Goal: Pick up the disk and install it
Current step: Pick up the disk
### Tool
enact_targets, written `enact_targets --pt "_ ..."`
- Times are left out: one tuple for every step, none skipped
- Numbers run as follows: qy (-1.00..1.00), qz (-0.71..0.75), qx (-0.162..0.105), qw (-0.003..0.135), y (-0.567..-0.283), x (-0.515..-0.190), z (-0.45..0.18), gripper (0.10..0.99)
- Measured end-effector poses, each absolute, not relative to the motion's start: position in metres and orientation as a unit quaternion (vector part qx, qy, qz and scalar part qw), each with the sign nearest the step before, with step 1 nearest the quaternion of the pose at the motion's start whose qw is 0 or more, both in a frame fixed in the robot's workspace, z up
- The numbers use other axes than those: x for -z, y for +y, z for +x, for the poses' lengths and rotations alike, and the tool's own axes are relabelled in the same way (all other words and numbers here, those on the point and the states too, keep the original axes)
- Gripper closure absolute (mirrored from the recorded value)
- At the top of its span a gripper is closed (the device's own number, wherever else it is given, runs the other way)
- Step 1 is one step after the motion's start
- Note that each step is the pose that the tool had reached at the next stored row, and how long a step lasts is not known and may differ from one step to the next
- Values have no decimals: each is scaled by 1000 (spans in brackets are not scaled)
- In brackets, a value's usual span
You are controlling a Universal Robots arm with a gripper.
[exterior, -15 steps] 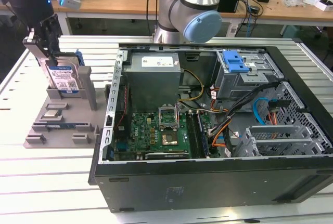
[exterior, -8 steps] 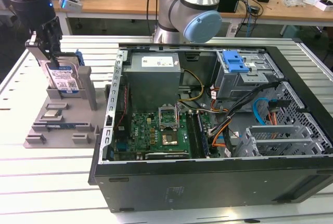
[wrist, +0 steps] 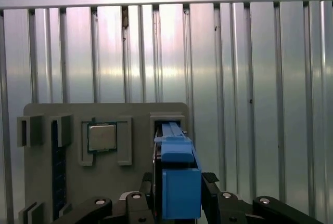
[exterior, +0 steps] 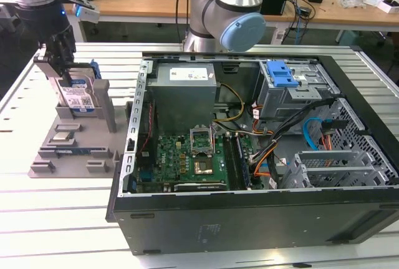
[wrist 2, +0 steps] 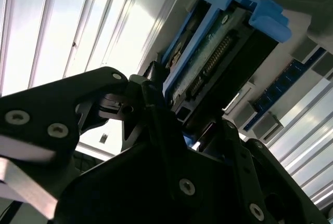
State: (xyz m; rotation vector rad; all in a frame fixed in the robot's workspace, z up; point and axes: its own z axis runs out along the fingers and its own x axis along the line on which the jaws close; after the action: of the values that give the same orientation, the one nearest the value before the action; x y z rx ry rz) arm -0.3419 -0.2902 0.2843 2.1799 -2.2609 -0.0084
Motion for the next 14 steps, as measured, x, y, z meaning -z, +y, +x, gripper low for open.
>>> enact_targets --pt "-720 694 3 1 -290 -284 -342 604" --pt "-720 694 3 1 -290 -284 -342 604" --pt "-720 694 2 1 -290 -284 -342 604" --pt "-720 694 2 1 -290 -284 -342 604" --pt "-720 694 2 1 -290 -284 -342 604" --pt "-720 694 2 1 -290 -284 -342 620" --pt "-720 694 2 1 -290 -284 -342 620" --pt "-720 694 2 1 -290 -284 -342 722" --pt "-720 694 2 1 -290 -284 -342 722" --pt "-720 694 2 1 -290 -284 -342 722" --pt "-720 694 2 1 -290 -284 -342 722" --pt "-720 694 2 1 -290 -284 -342 722" --pt "-720 694 2 1 -290 -284 -342 722" --pt "-720 694 2 1 -290 -284 -342 722"
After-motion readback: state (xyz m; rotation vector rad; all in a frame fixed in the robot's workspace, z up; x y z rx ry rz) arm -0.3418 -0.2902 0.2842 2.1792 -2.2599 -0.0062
